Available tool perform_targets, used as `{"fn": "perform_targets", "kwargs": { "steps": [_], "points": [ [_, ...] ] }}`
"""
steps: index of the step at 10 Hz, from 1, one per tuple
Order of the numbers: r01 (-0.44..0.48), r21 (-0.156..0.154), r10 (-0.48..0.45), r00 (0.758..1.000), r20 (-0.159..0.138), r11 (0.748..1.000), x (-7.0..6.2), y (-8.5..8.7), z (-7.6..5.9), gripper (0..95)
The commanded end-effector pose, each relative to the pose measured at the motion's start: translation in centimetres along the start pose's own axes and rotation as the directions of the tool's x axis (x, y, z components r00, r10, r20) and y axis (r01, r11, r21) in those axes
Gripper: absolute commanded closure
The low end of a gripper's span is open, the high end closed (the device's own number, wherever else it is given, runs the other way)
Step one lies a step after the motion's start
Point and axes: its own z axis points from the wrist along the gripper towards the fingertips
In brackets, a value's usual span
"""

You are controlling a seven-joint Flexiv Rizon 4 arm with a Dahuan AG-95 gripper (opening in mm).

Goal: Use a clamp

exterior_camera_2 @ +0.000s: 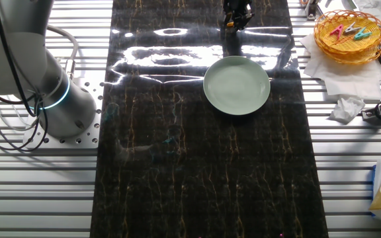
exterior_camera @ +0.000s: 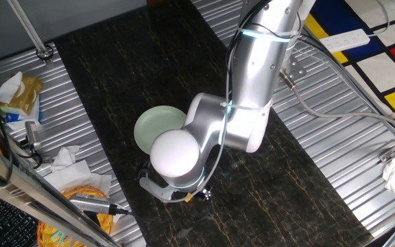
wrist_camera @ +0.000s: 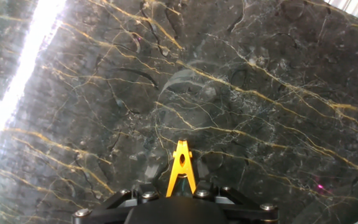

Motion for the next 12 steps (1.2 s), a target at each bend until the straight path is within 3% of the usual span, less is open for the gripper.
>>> {"fn": "perform_targets", "kwargs": {
  "steps": [1, 3, 4, 6, 7, 12],
  "points": [
    [0.0, 0.001, 0.0, 1.0, 0.002, 1.0, 0.02, -0.02, -0.02, 57.0],
    [-0.001, 0.0, 0.001, 1.0, 0.003, 1.0, 0.02, -0.01, -0.03, 57.0],
    [-0.003, 0.0, 0.003, 1.0, 0.003, 1.0, 0.01, 0.01, -0.03, 76.0],
    [-0.007, 0.001, 0.007, 1.0, 0.004, 1.0, 0.0, 0.06, -0.13, 76.0],
    [-0.007, 0.002, 0.007, 1.0, 0.005, 1.0, 0.0, 0.06, -0.2, 95.0],
    [-0.026, 0.008, 0.026, 1.0, 0.004, 1.0, 0.0, 0.12, -0.47, 95.0]
  ]
}}
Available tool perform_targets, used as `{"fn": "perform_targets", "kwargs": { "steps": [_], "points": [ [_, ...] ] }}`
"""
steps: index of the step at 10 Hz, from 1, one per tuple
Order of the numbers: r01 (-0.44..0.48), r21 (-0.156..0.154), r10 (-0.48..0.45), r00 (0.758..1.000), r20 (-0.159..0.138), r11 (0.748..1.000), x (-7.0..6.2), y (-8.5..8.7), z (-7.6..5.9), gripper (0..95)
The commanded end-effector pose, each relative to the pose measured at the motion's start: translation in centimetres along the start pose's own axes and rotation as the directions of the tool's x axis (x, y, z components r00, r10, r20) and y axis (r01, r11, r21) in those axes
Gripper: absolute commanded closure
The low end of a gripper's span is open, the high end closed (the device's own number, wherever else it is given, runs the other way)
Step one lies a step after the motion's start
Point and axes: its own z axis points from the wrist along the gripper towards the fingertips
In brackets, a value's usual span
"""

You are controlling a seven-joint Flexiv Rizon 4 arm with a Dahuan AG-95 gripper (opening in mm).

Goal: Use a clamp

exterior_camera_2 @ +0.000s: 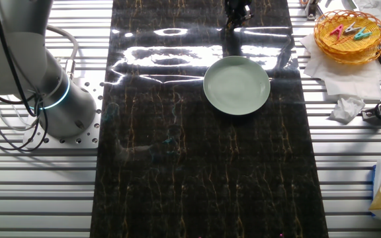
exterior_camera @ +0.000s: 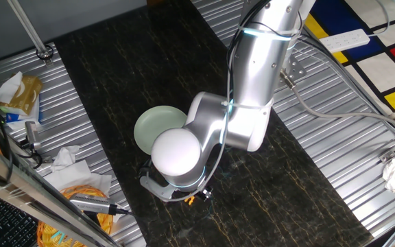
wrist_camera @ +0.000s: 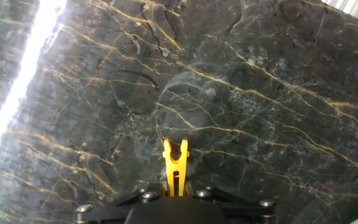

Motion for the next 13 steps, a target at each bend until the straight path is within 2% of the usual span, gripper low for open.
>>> {"fn": "perform_targets", "kwargs": {
  "steps": [1, 3, 6, 8, 10, 12, 13],
  "points": [
    [-0.007, 0.016, 0.007, 1.0, -0.016, 1.0, 0.1, 0.0, -0.8, 95.0],
    [-0.002, 0.048, 0.004, 0.999, -0.035, 0.999, 0.3, 0.0, -1.5, 95.0],
    [0.029, 0.121, -0.02, 0.997, -0.078, 0.992, 2.0, 0.0, -2.9, 95.0],
    [0.064, 0.169, -0.044, 0.992, -0.122, 0.984, 2.9, -0.5, -3.5, 95.0],
    [0.11, 0.194, -0.078, 0.983, -0.169, 0.975, 4.7, -2.0, -4.1, 95.0],
    [0.165, 0.23, -0.104, 0.961, -0.255, 0.959, 6.0, -3.4, -4.8, 95.0],
    [0.21, 0.281, -0.112, 0.937, -0.33, 0.936, 7.1, -4.1, -5.0, 95.0]
  ]
}}
